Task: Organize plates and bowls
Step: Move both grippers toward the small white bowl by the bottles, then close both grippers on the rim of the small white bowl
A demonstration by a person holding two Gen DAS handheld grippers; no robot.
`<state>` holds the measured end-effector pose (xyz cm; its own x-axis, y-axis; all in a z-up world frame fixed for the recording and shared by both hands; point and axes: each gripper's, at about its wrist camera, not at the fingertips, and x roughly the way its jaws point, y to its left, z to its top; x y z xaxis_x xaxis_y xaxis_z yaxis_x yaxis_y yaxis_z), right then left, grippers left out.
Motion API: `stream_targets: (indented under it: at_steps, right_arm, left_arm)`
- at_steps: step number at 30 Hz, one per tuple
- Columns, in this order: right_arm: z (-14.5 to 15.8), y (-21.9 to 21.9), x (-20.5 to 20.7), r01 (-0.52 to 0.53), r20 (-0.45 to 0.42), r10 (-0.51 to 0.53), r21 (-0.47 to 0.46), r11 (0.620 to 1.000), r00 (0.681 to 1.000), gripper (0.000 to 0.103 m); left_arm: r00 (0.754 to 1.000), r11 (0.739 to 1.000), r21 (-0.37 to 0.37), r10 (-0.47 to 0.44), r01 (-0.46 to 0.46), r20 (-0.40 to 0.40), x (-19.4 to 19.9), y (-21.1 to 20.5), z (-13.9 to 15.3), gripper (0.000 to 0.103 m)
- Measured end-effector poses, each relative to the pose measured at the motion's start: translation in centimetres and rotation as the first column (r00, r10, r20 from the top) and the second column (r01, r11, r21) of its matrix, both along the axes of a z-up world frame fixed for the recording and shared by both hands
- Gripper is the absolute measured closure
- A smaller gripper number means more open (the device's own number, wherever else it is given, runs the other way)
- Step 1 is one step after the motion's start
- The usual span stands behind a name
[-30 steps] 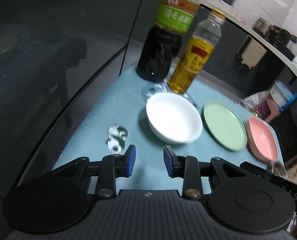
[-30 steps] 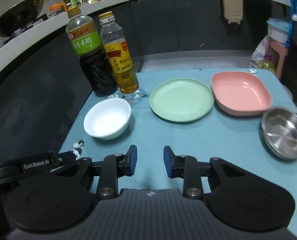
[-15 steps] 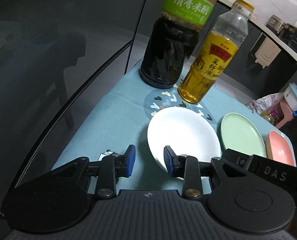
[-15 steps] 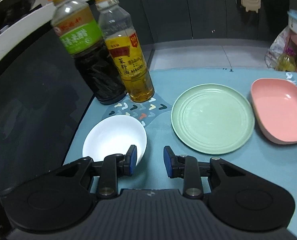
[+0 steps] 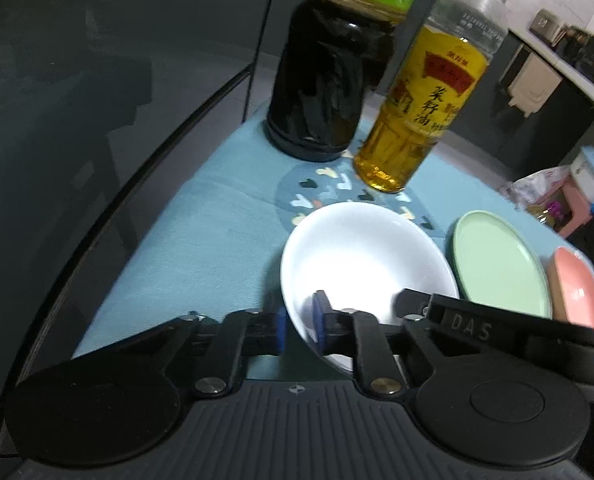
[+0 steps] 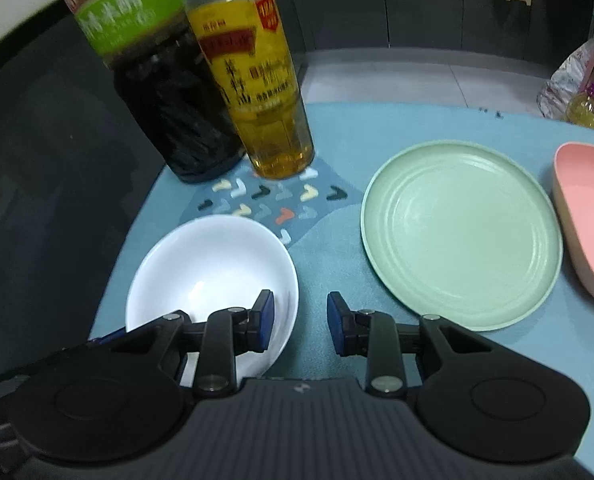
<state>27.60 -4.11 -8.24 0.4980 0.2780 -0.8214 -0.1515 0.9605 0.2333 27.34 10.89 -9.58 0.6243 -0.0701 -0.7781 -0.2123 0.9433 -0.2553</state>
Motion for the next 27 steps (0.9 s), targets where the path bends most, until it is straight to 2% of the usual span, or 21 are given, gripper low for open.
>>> stream_targets:
  at_steps: [2,3,8,13,18,21,27]
  right_arm:
    - [-0.1,-0.2,0.1,-0.009,-0.003,0.009,0.035,0.999,1.0,0.092]
    - [0.0,-0.2,0.1,-0.017,-0.004,0.017,0.04,0.999,1.0,0.094]
    - [0.8,-0.3,-1.1,-0.024,0.014,0.024,0.029,0.999,1.0,0.094]
    - [2.6,-1.6,-3.5,-0.013,0.039,0.011,0.038,0.999,0.999,0.094]
    - [4.9,-3.0,-7.4,-0.001,0.092,-0.002,0.025,1.0,0.996,0.092]
    - [6.2,-4.4,-10.1,0.022,0.114,-0.028,0.049,0.999,0.993,0.092]
    - [7.2,-6.6,-15.4,0.062,0.143,-0.07,0.056,0.996,0.987,0.09]
  left_arm:
    - [1.0,1.0,0.006,-0.005,0.005,0.016,-0.3,0.0,0.1,0.092]
    - [1.0,1.0,0.008,-0.009,0.009,0.02,-0.4,-0.1,0.2,0.092]
    - [0.999,0.999,0.019,-0.029,0.028,0.046,-1.9,-0.7,1.2,0.091]
    - [0.996,0.999,-0.014,-0.047,0.048,0.069,-4.4,-1.3,2.9,0.091]
    - [0.99,0.995,-0.024,-0.095,0.098,0.105,-7.9,-2.8,4.9,0.091]
    - [0.985,0.991,-0.031,-0.125,0.129,0.121,-10.2,-3.6,5.7,0.091]
    - [0.973,0.981,-0.009,-0.193,0.196,0.129,-14.5,-5.8,6.4,0.091]
